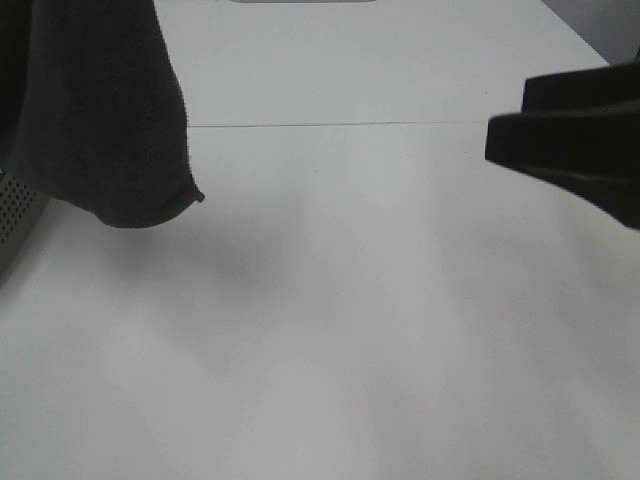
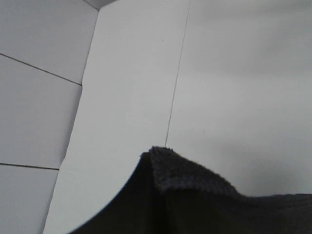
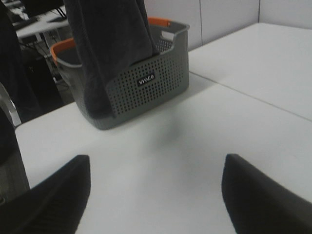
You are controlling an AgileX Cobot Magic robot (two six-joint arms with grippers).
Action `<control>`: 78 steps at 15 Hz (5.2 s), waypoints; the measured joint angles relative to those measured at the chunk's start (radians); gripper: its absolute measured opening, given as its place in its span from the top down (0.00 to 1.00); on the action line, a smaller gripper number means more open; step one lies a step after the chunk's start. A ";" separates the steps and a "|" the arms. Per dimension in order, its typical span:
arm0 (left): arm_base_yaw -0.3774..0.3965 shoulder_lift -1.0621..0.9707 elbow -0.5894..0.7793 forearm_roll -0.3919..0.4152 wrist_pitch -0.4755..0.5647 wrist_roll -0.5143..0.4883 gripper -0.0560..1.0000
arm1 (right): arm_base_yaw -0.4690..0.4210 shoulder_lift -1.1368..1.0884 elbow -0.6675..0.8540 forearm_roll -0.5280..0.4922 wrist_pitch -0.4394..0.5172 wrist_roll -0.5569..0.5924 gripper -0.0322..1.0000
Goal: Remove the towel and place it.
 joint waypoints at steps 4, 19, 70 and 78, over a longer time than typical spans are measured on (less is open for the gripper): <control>-0.013 0.000 0.000 -0.079 -0.057 0.038 0.95 | 0.045 0.258 -0.139 0.125 0.097 -0.161 0.25; -0.013 0.039 0.000 -0.169 -0.133 0.082 0.95 | 0.394 0.603 -0.369 -0.051 0.218 -0.127 0.25; -0.013 0.201 0.000 0.173 -0.596 -0.476 0.95 | 0.394 0.689 -1.580 -1.410 0.227 1.500 0.95; 0.071 0.284 0.000 0.263 -0.905 -0.605 0.95 | 0.394 0.698 -1.587 -1.664 -0.148 1.548 0.95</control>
